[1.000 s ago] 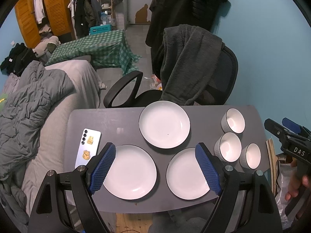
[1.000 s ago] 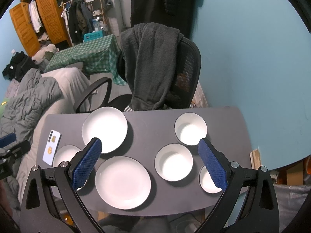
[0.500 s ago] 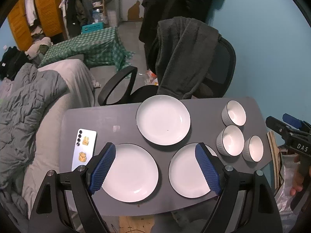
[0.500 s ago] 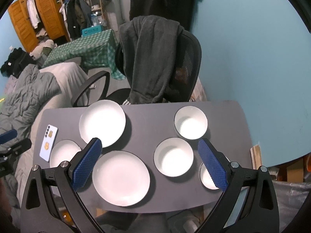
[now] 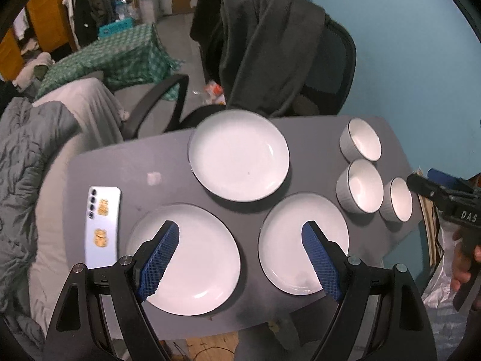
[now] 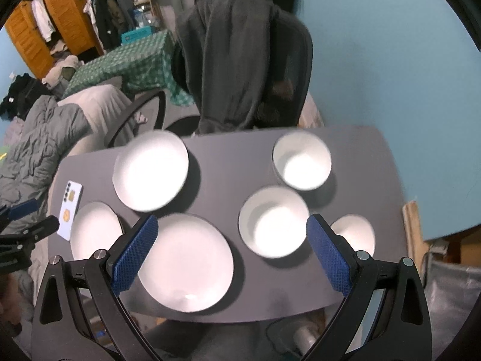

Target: Organize plates and bowls

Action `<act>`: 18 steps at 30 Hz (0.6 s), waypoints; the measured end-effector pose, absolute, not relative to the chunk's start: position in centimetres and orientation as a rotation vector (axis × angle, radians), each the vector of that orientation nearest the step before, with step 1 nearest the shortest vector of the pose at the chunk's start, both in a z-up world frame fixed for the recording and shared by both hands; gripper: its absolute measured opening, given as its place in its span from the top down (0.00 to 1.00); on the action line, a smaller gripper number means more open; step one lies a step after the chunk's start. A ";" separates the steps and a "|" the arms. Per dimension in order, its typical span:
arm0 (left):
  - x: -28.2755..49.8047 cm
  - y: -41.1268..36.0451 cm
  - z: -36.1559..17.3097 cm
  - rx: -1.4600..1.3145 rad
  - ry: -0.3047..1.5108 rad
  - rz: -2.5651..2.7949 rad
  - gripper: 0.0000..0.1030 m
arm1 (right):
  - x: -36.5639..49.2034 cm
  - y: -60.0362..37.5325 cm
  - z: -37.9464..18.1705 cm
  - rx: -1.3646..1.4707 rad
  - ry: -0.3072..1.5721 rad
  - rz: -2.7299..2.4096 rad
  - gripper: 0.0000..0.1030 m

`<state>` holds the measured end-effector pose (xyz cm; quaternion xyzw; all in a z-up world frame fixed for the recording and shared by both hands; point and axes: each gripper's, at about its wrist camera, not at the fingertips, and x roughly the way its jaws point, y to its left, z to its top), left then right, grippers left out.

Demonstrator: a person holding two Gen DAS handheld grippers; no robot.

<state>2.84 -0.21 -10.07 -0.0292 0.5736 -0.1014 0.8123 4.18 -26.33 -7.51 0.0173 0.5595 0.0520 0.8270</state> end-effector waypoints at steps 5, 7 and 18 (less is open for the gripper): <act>2.6 -1.2 -13.4 -0.079 1.277 -0.246 0.17 | 3.3 -26.8 -11.1 0.087 1.263 0.126 0.06; 2.6 -1.6 -14.6 -0.076 1.297 -0.244 0.17 | 2.7 -27.0 -12.7 0.105 1.302 0.132 0.06; 3.9 -3.0 -18.8 -0.055 1.345 -0.282 0.17 | 1.7 -27.5 -18.3 0.080 1.407 0.128 0.06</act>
